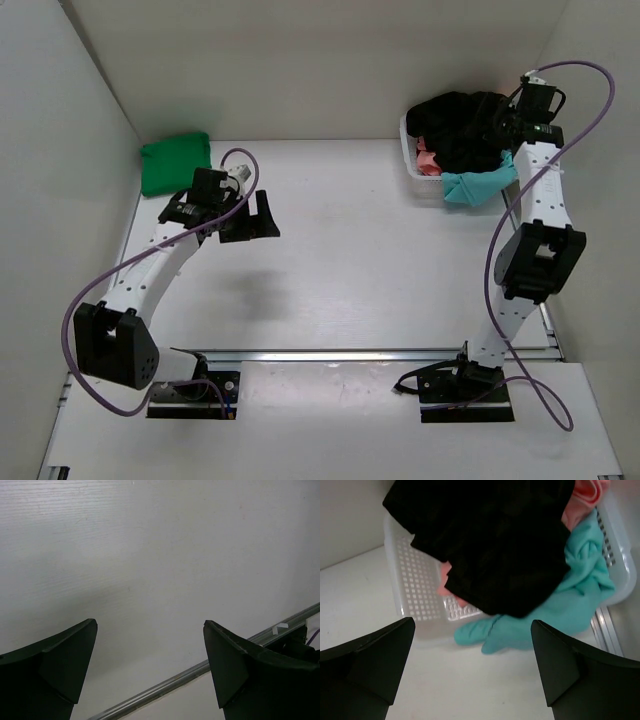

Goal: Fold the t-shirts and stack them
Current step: Grab crumpled tshirt from bin with the right arm

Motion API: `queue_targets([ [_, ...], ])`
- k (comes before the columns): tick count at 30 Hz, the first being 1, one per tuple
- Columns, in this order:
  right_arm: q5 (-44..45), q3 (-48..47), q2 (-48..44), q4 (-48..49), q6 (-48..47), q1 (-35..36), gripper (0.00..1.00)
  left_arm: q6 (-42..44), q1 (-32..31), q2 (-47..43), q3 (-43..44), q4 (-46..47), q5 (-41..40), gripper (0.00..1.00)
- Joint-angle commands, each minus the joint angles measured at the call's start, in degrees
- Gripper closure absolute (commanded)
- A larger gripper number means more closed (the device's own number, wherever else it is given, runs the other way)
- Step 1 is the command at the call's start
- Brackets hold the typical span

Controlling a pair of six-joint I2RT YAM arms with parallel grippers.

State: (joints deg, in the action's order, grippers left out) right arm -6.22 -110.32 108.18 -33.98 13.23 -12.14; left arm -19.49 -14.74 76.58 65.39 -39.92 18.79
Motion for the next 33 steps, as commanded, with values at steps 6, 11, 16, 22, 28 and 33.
queue_targets([
  [6, 4.02, -13.76, 15.98, 6.73, -4.97, 1.68, 0.01, -1.43, 0.95, -7.31, -4.37, 2.99, 3.80, 0.01],
  [11, 7.80, -27.90, 30.05, 7.25, -4.01, 2.91, 0.01, 1.36, 1.73, -19.25, -13.16, 14.67, 1.42, 0.02],
  [16, 3.32, -34.26, 40.87, 9.01, 5.55, 1.77, 0.01, 4.63, 3.05, -18.13, -11.17, 12.25, 1.60, 0.02],
  [22, -3.10, -31.61, 40.80, 12.00, 11.63, 0.37, 0.99, 4.98, 3.40, -14.26, -9.40, 11.70, 5.81, 0.05],
  [28, -3.44, -31.98, 32.81, 17.18, 10.40, 1.16, 1.00, -2.20, 3.40, -14.01, -12.39, 22.08, 10.29, 0.30],
  [33, -6.35, -29.17, 19.82, 20.88, 11.21, 1.59, 1.00, -3.20, 1.39, -11.81, -8.88, 22.69, 10.48, 1.00],
])
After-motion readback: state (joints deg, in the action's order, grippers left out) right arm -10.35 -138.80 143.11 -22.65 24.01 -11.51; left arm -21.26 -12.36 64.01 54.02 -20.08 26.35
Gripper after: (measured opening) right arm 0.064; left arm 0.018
